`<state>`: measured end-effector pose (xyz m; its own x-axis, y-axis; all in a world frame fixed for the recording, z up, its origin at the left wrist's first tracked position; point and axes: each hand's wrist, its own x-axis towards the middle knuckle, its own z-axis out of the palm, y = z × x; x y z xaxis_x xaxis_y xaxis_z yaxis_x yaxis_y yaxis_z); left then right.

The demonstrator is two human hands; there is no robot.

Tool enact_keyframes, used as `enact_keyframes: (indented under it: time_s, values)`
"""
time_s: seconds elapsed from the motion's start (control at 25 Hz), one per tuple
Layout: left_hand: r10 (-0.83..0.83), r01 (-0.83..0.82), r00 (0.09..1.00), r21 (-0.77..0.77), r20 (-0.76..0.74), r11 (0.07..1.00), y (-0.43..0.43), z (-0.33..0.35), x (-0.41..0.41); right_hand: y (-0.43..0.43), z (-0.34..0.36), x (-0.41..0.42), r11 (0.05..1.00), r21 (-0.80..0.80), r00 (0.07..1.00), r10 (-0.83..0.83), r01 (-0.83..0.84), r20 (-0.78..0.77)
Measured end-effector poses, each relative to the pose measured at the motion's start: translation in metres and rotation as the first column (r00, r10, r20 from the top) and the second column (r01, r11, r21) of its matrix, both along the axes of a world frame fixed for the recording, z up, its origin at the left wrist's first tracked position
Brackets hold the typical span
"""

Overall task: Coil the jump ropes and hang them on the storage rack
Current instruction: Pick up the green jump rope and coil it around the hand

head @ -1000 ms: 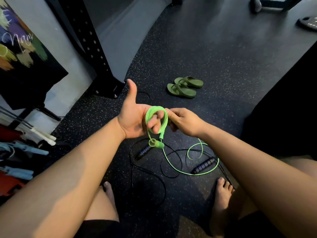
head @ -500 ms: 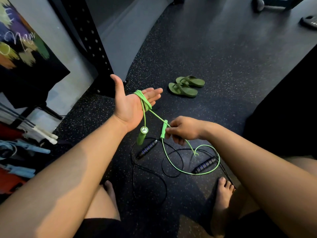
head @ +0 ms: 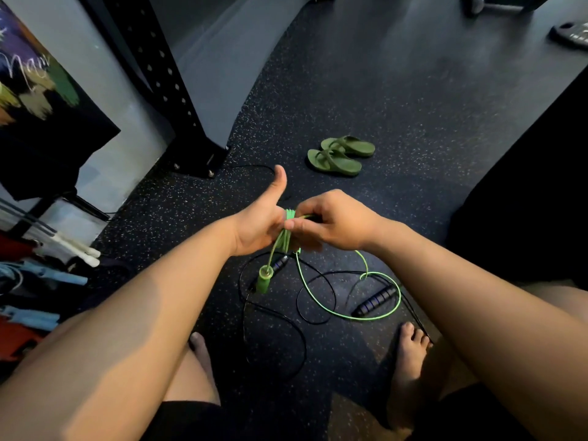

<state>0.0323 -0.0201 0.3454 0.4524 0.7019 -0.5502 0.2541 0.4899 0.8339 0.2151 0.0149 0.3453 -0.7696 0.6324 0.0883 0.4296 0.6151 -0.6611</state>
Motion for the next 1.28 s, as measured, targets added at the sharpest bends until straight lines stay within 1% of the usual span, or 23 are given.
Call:
enact_keyframes:
  time_s: [0.08, 0.16, 0.24, 0.32, 0.36, 0.4, 0.48, 0.52, 0.56, 0.6, 0.68, 0.72, 0.76, 0.8, 0.92, 1.0, 1.08, 1.2, 1.28]
  values:
    - [-0.097, 0.098, 0.995, -0.067, 0.015, 0.993, -0.003, 0.002, 0.001, 0.004, -0.001, 0.004, 0.999, -0.042, 0.998, -0.024, 0.022, -0.066]
    - [-0.195, 0.203, 0.978, -0.120, 0.075, 0.972, -0.003, 0.003, -0.001, 0.007, -0.004, 0.005, 0.993, -0.112, 0.988, -0.044, 0.028, -0.147]
    - [-0.256, 0.274, 0.956, -0.123, 0.145, 0.954, -0.003, 0.006, -0.003, 0.009, -0.011, 0.003, 0.980, -0.195, 0.974, -0.083, 0.041, -0.211]
    - [-0.254, 0.277, 0.945, -0.093, 0.204, 0.956, -0.003, 0.011, -0.005, 0.012, -0.019, 0.002, 0.944, -0.320, 0.960, -0.156, 0.077, -0.230]
    - [-0.216, 0.239, 0.949, -0.079, 0.230, 0.968, -0.004, 0.013, -0.006, 0.011, -0.023, 0.002, 0.907, -0.411, 0.956, -0.192, 0.087, -0.223]
    - [-0.164, 0.187, 0.952, -0.067, 0.257, 0.980, -0.005, 0.015, -0.007, 0.008, -0.026, 0.001, 0.851, -0.519, 0.952, -0.221, 0.081, -0.212]
    - [-0.048, 0.065, 0.951, -0.047, 0.305, 0.997, -0.006, 0.015, -0.009, -0.001, -0.032, -0.002, 0.683, -0.728, 0.947, -0.269, 0.060, -0.174]
    - [0.017, -0.004, 0.943, -0.041, 0.332, 0.999, -0.006, 0.016, -0.009, -0.003, -0.035, -0.004, 0.606, -0.793, 0.945, -0.296, 0.070, -0.143]
    - [0.085, -0.075, 0.925, -0.039, 0.371, 0.996, -0.006, 0.017, -0.010, -0.003, -0.037, -0.004, 0.551, -0.829, 0.943, -0.316, 0.094, -0.104]
    - [0.153, -0.150, 0.897, -0.041, 0.414, 0.988, -0.005, 0.017, -0.011, -0.001, -0.039, -0.004, 0.521, -0.845, 0.946, -0.317, 0.119, -0.062]
    - [0.272, -0.287, 0.832, -0.044, 0.483, 0.957, -0.001, 0.016, -0.014, 0.001, -0.042, -0.003, 0.512, -0.844, 0.959, -0.284, 0.162, 0.011]
    - [0.314, -0.342, 0.809, -0.037, 0.497, 0.939, 0.001, 0.015, -0.015, 0.000, -0.042, -0.002, 0.536, -0.825, 0.965, -0.258, 0.181, 0.044]
    - [0.352, -0.394, 0.795, -0.020, 0.494, 0.919, 0.003, 0.013, -0.016, 0.000, -0.041, -0.002, 0.590, -0.783, 0.973, -0.218, 0.196, 0.079]
    - [0.387, -0.441, 0.783, -0.003, 0.487, 0.897, 0.004, 0.011, -0.017, -0.003, -0.039, -0.003, 0.665, -0.719, 0.979, -0.167, 0.202, 0.120]
    - [0.463, -0.536, 0.763, 0.041, 0.451, 0.843, 0.009, 0.007, -0.018, -0.009, -0.028, -0.009, 0.890, -0.424, 0.966, -0.065, 0.170, 0.251]
    - [0.482, -0.557, 0.768, 0.070, 0.423, 0.827, 0.012, 0.004, -0.017, -0.008, -0.020, -0.011, 0.980, -0.181, 0.942, -0.023, 0.088, 0.336]
    - [0.489, -0.555, 0.791, 0.094, 0.369, 0.826, 0.014, 0.000, -0.015, -0.009, -0.013, -0.013, 1.000, 0.021, 0.925, -0.019, 0.012, 0.380]
    - [0.458, -0.487, 0.863, 0.108, 0.212, 0.867, 0.015, -0.003, -0.009, -0.011, -0.001, -0.012, 0.980, 0.199, 0.930, -0.073, 0.000, 0.361]
    - [0.370, -0.377, 0.926, 0.096, 0.079, 0.921, 0.015, -0.006, -0.007, -0.011, 0.005, -0.009, 0.954, 0.300, 0.951, -0.083, -0.010, 0.296]
